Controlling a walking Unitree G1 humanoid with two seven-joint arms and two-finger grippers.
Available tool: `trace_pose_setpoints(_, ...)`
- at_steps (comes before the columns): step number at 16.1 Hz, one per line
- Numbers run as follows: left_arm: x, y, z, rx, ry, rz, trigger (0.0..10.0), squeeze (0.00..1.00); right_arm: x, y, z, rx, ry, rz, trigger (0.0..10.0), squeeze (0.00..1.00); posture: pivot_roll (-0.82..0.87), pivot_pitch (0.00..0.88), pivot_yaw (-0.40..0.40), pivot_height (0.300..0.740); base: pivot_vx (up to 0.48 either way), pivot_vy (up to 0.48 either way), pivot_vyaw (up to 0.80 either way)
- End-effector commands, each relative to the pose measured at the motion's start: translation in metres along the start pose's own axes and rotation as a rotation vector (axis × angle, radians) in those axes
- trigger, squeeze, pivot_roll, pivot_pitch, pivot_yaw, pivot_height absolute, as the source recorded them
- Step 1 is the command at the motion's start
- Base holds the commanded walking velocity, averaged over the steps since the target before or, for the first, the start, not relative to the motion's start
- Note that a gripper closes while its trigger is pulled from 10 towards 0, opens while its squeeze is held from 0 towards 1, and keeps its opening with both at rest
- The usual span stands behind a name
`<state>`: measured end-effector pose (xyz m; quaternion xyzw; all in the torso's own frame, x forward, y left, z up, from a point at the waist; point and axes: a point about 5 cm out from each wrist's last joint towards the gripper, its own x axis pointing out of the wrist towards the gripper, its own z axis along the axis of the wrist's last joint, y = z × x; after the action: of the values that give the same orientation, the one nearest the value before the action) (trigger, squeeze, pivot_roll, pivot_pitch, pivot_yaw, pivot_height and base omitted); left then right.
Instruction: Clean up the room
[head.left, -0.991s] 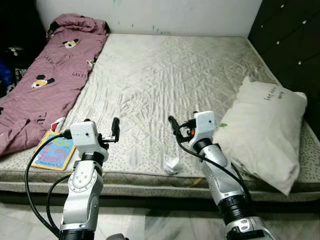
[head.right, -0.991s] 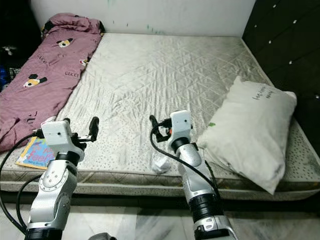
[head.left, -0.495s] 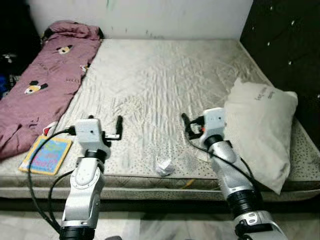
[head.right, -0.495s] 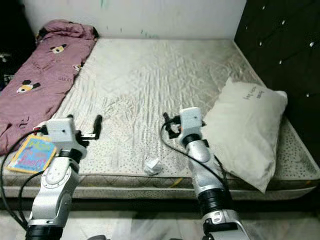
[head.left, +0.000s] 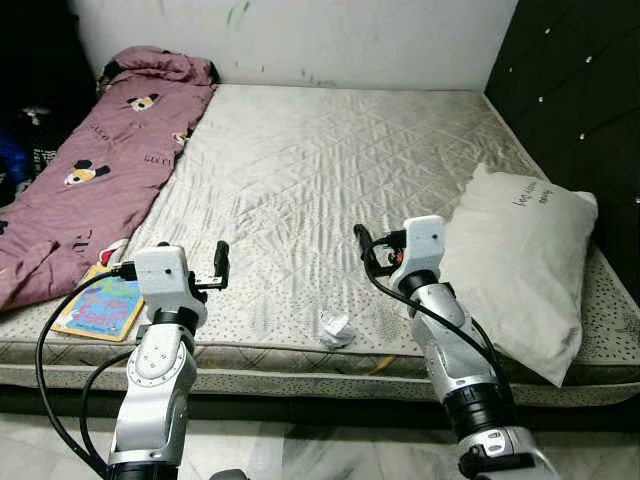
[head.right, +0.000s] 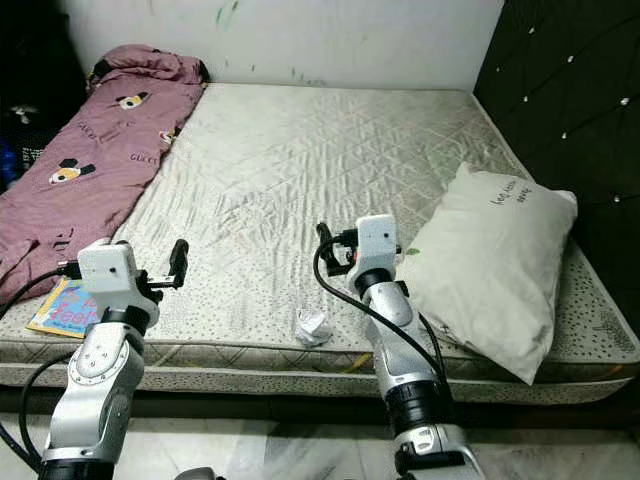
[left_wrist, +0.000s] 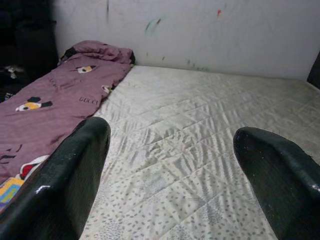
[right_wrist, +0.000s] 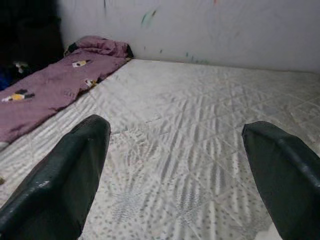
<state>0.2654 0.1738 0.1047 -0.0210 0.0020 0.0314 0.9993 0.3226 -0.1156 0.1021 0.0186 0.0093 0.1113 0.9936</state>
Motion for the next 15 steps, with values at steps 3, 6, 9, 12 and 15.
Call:
trace_pose_setpoints(3,0.0004,0.0000,0.0030,0.034,0.001,0.038,10.0,0.00,-0.0048,-0.0022,-0.0034,0.004,0.021,-0.007,10.0,0.00,-0.05,0.000,-0.005,0.740,0.000,0.000,-0.80)
trace_pose_setpoints(6,-0.0031,-0.0022,0.0039,0.001,-0.003,-0.026,10.0,0.00,-0.0070,-0.0020,-0.0061,0.002,0.029,-0.003,10.0,0.00,-0.05,0.010,-0.010,0.740,0.000,0.000,-0.65)
trace_pose_setpoints(9,-0.0045,-0.0028,0.0021,-0.022,0.011,-0.020,10.0,0.00,-0.0072,-0.0030,-0.0029,0.000,0.024,0.002,10.0,0.00,-0.06,0.027,-0.015,0.740,0.000,0.000,0.00)
trace_pose_setpoints(12,-0.0056,0.0010,0.0008,-0.045,0.022,0.015,10.0,0.00,-0.0088,-0.0039,-0.0003,0.017,0.011,-0.010,10.0,0.00,-0.05,0.034,-0.017,0.740,0.000,0.000,0.00)
trace_pose_setpoints(15,-0.0053,-0.0022,0.0044,-0.040,-0.002,-0.026,10.0,0.00,-0.0078,-0.0029,-0.0007,0.014,0.012,-0.002,10.0,0.00,-0.05,0.020,-0.017,0.740,0.000,0.000,0.00)
